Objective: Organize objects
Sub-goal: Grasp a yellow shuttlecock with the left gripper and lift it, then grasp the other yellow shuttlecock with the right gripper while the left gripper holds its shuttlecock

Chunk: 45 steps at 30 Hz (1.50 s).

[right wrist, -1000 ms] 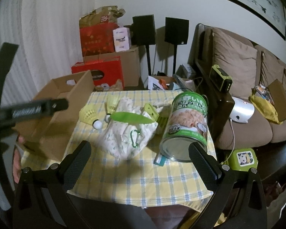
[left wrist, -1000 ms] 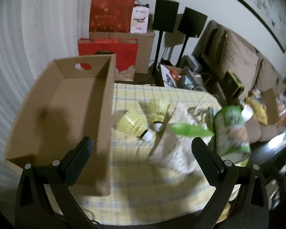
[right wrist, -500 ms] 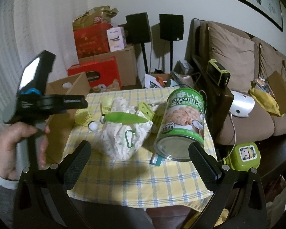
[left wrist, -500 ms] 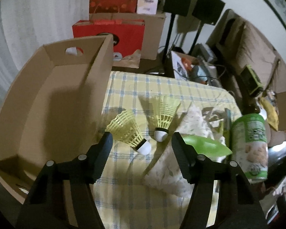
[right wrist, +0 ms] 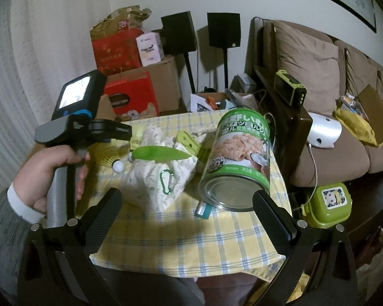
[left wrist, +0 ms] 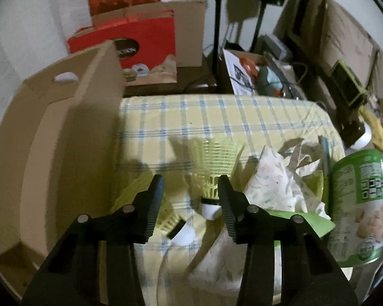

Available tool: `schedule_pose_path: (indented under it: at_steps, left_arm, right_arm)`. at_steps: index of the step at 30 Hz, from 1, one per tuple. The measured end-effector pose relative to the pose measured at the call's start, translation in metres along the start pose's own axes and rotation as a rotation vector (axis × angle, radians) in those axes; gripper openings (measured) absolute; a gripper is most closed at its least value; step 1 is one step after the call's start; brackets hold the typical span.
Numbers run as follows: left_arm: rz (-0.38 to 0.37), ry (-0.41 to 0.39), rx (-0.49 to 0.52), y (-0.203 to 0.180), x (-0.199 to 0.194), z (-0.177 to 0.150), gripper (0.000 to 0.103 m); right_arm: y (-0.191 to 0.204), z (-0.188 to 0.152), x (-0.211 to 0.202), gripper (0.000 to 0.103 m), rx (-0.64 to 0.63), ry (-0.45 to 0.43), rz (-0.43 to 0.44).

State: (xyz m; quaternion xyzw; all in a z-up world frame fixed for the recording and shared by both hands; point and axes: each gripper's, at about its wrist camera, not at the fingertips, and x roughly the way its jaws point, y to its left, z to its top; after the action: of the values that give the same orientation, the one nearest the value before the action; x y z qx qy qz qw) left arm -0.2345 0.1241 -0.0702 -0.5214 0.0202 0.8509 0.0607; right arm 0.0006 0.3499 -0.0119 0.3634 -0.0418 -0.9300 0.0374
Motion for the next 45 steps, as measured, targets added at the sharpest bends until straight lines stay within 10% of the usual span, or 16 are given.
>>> schedule_pose_path:
  at_steps: [20, 45]
  left_arm:
    - [-0.065, 0.092, -0.005, -0.005, 0.052, 0.008, 0.031]
    - [-0.226, -0.128, -0.013, 0.035, -0.1, -0.023, 0.031]
  right_arm:
    - [-0.004, 0.003, 0.016, 0.103, -0.008, 0.028, -0.002]
    - [0.025, 0.029, 0.021, 0.102, -0.054, 0.017, 0.07]
